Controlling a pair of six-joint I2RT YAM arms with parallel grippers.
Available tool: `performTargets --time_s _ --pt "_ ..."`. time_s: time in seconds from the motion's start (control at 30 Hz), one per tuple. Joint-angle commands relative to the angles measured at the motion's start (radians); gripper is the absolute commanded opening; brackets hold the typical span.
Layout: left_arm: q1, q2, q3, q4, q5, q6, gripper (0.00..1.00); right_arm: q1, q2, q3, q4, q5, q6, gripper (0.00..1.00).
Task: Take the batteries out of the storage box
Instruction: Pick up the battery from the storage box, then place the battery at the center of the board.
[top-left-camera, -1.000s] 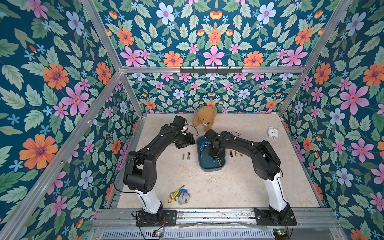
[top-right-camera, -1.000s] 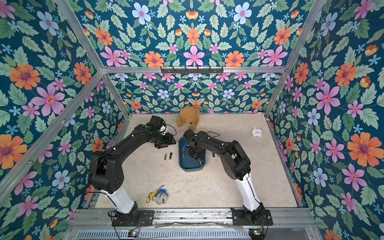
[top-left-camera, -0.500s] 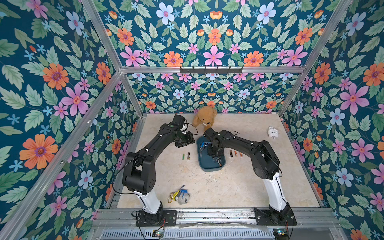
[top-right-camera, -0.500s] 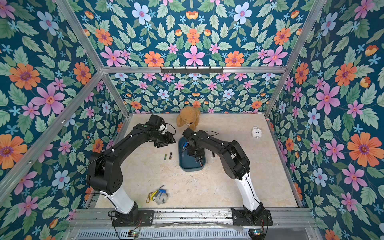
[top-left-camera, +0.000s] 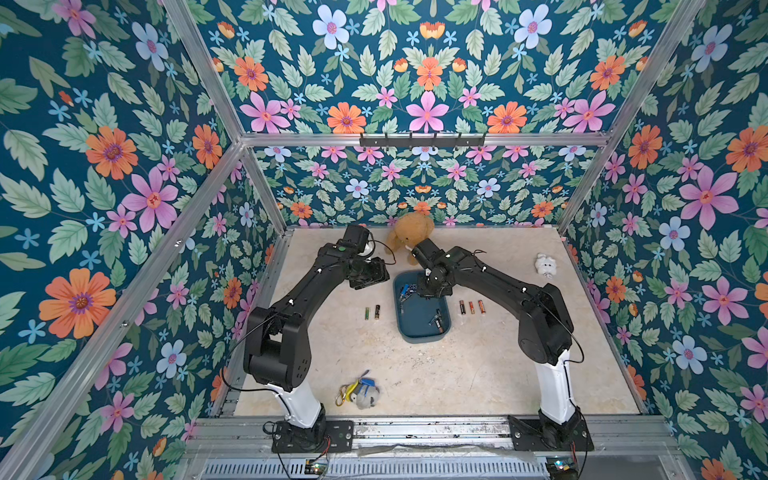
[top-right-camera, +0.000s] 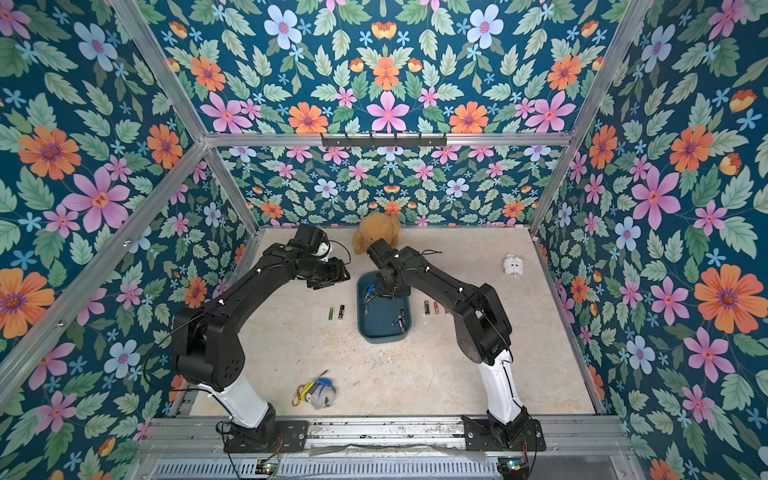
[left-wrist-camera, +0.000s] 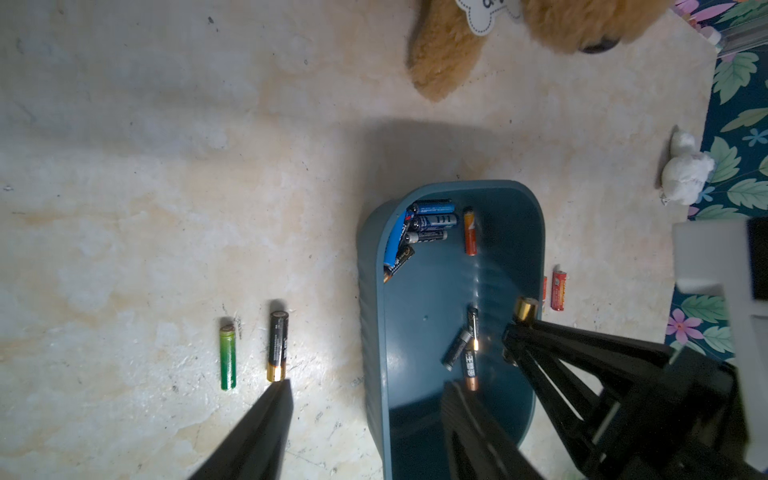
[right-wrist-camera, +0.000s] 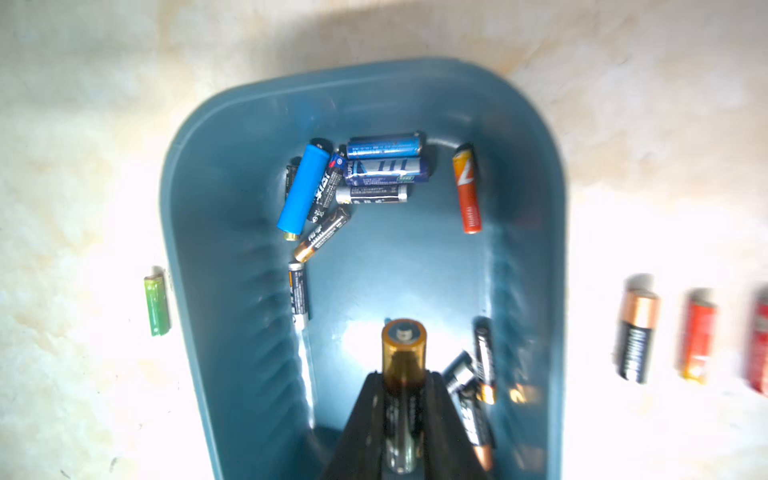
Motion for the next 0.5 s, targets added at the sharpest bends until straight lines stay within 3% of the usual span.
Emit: performTargets --time_s 0.0,0.47 --pt "-0.002 0.014 0.022 -0.011 -0.004 -0.007 0.64 -0.009 -0.041 -0.005 -0.048 0.043 -0.041 0.13" --pt "-0.019 0.065 0.077 -0.007 0.010 -0.008 0.64 -0.145 -0.256 -0.233 -0.053 0.091 -0.115 0.13"
